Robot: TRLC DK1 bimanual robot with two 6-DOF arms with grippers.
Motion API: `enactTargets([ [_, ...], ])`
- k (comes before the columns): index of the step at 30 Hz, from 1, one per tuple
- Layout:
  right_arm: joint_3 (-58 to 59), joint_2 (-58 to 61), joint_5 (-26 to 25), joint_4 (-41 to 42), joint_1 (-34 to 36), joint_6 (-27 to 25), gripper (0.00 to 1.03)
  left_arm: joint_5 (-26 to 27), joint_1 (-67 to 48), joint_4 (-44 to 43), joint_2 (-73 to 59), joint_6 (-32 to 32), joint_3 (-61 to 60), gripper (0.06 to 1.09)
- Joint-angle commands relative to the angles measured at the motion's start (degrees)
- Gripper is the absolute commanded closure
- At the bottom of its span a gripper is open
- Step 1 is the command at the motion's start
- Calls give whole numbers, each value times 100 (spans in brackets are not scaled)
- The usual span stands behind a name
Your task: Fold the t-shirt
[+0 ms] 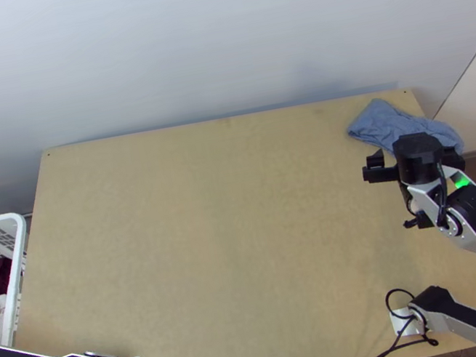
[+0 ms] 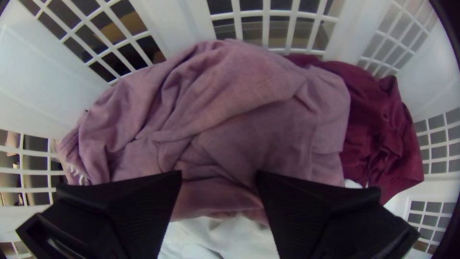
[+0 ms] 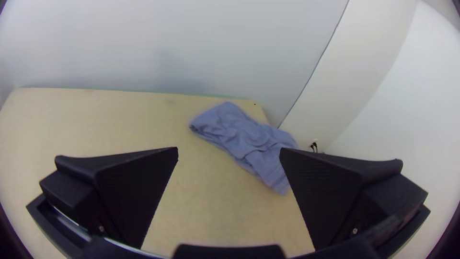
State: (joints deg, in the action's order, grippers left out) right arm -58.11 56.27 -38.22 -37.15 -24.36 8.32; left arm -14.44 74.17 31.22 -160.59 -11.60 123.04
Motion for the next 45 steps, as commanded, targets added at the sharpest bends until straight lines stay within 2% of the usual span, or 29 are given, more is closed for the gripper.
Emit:
enactTargets([
  [1,-8,68,-10,-12,-7,-49,4,37,27,209,-376,175,317,62],
  [3,1,59,-10,-30,-7,-49,4,160,36,235,-367,228,308,87],
  [4,10,51,-10,-30,-7,-49,4,345,71,411,-420,245,413,93],
  [6,19,24,-2,-30,-7,-49,4,732,71,912,-411,245,598,95],
  [10,1,-28,-2,-30,-7,-32,4,1039,89,1114,28,228,528,105],
  [21,-104,-222,7,-30,-16,-23,4,1716,97,1501,1847,263,457,105],
  [28,-148,-336,16,-30,-25,-14,4,2604,45,1905,3148,219,457,105],
  [34,-192,-442,16,-30,-16,-5,4,3861,-69,2450,4546,175,396,105],
  [41,-333,-617,7,-38,1,3,4,4537,-790,2784,6233,289,53,105],
  [45,-359,-811,7,-38,45,3,4,4581,-1546,2881,7103,325,-184,105],
])
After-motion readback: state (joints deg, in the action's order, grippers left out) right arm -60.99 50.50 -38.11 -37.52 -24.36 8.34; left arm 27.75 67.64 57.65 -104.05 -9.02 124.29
